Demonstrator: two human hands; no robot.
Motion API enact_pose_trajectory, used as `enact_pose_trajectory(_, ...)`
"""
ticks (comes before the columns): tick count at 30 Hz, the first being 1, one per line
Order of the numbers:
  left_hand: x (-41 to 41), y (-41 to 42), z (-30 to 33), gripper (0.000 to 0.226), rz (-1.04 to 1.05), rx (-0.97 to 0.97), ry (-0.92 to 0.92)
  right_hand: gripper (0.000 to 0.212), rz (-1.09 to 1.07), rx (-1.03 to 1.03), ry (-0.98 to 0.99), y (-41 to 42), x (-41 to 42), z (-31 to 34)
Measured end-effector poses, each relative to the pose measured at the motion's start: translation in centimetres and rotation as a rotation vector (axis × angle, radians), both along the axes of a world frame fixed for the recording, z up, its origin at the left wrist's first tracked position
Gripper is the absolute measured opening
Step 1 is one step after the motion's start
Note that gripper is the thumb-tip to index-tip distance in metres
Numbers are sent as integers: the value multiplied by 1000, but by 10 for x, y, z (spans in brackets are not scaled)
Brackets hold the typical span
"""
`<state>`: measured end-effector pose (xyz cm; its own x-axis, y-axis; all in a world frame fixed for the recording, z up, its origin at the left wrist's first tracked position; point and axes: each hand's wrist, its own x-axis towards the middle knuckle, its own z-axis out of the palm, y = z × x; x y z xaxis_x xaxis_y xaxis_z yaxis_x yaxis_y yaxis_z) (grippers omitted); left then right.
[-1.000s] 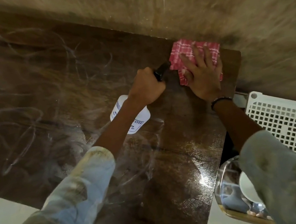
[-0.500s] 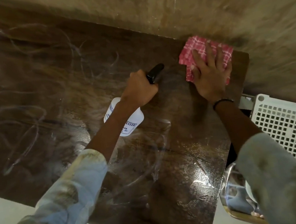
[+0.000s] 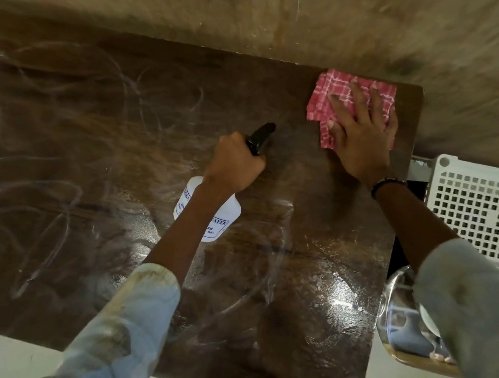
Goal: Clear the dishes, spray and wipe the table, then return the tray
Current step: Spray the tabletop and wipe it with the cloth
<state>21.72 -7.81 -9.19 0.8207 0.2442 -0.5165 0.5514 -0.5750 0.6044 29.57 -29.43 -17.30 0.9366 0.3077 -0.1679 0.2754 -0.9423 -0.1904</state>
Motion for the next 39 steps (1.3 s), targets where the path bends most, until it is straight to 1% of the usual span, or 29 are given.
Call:
enact_pose_trajectory(5, 4, 3, 0, 27, 59, 63, -10, 49, -10, -6, 11, 0, 0, 0)
enact_pose_trajectory(10, 6, 15, 3, 27, 86, 33, -37, 49, -4, -5, 25, 1, 0, 3)
enact_pose_trajectory(13, 8, 23, 0, 31, 112, 58, -37, 49, -9, -18, 26, 3, 2, 4)
enact_pose_trajectory(16, 7, 30, -1, 36, 113, 56, -39, 50, -29, -31, 53, 21, 12, 6)
enact_pose_trajectory(19, 1, 36, 3, 35, 94, 26, -27, 51, -30, -14, 70, 60, 26, 6)
enact_pose_trajectory(22, -4, 41, 10, 31, 109, 49, -31, 49, 65, 15, 50, 109, 27, 2)
enact_pose_trajectory(25, -10, 46, 10, 29, 149, 104, -25, 48, 211, 45, 39, 140, 8, -2)
enact_pose_trajectory(28, -17, 48, 7, 26, 147, 93, -5, 45, 429, 24, -15, 124, -19, -6)
enact_pose_trajectory(30, -20, 50, 5, 26, 134, 57, -2, 44, 495, -12, -53, 92, -25, -8)
enact_pose_trajectory(32, -23, 50, 5, 27, 128, 33, -9, 44, 431, -23, -55, 63, -18, -6)
enact_pose_trajectory(34, -27, 53, 3, 27, 121, 17, -10, 45, 294, -25, -26, 54, -4, -1)
enact_pose_trajectory(37, -33, 54, 2, 21, 107, 16, -4, 46, 120, -34, -4, 80, 15, 0)
enact_pose_trajectory(39, -38, 54, 2, 19, 101, 24, -7, 47, 90, -24, 11, 107, 19, -2)
